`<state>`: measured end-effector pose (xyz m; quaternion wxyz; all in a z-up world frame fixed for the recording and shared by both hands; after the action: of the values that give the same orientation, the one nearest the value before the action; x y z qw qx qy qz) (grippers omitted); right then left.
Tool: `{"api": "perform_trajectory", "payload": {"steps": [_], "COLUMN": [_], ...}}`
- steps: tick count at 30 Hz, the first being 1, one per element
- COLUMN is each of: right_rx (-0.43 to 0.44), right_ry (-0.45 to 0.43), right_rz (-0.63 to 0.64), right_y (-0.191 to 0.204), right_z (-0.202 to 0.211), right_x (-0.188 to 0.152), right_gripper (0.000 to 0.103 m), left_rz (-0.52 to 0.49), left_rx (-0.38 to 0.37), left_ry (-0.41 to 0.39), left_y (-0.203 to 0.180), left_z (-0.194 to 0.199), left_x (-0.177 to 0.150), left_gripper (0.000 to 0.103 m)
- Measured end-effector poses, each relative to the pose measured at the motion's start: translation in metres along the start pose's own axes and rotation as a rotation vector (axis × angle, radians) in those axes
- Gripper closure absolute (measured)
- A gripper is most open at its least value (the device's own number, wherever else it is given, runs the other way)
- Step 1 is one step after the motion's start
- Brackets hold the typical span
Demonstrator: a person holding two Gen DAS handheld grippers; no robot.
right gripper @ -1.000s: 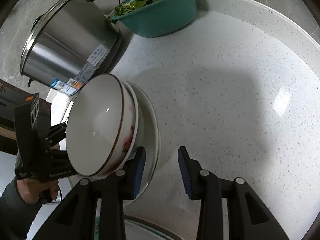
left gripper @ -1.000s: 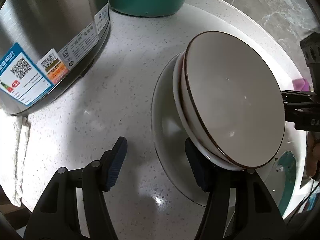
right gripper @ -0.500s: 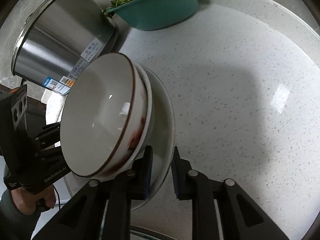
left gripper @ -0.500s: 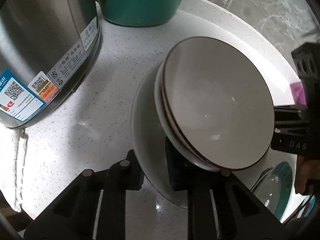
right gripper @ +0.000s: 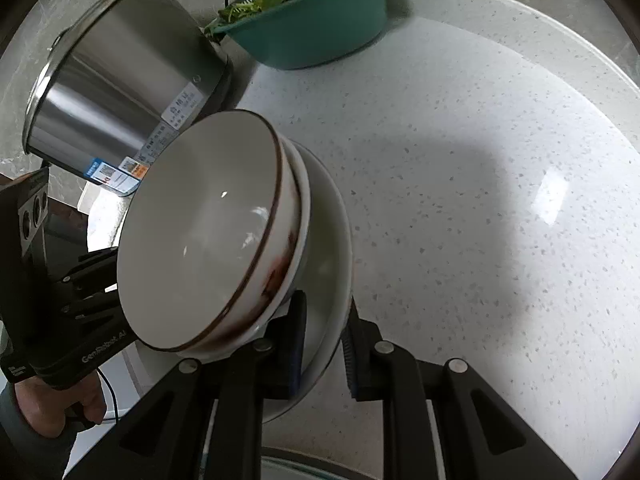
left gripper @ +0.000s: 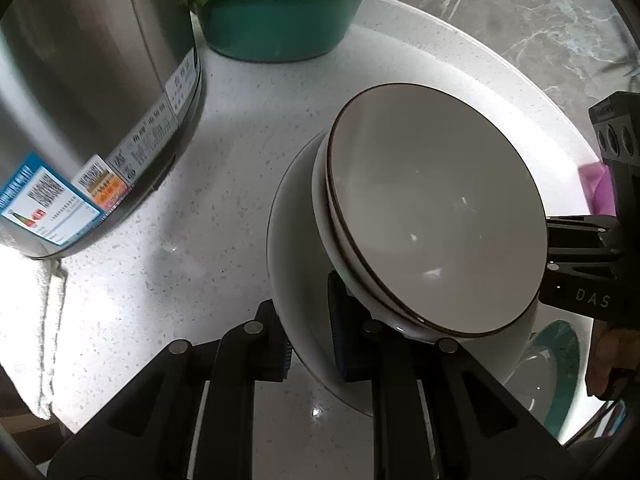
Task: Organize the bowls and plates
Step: 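Lift the bowl stack with both tools and lower it onto the teal plates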
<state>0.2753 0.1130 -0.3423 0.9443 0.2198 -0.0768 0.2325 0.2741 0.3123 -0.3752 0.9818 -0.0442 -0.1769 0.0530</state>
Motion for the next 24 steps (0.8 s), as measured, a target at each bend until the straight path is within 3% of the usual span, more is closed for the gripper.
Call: {"api": "perform_trajectory", "payload": {"steps": [13, 24], "right_rx": [-0.001, 0.008], "right_ry": [-0.092, -0.105], "right_rz": [0.018, 0.010], "right_y": [0.005, 0.004], "right_z": [0.080, 0.122], "right_x": [-0.011, -0.062], "right_gripper": [0.084, 0.084], "left_rz": [-0.052, -0.071], "left_rx": [-0.003, -0.032], "left_ry": [-0.069, -0.054], "left_y": [-0.037, -0.092], "left_z": [0.072, 0.108], "left_x": [-0.003, -0.051], "left_gripper": [0.089, 0.088]}}
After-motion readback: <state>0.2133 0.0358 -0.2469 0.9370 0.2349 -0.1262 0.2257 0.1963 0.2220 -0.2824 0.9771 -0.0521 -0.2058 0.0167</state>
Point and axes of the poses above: each gripper's, at about its wrist camera, not at the fingertips, and z roughly against the way its jaws point, y to its left, x to its top, the point moved 8 cm from there along -z, roughly the way its jaws point, and after that the axes turned 6 degrees about -z, right-handed, at the moved point
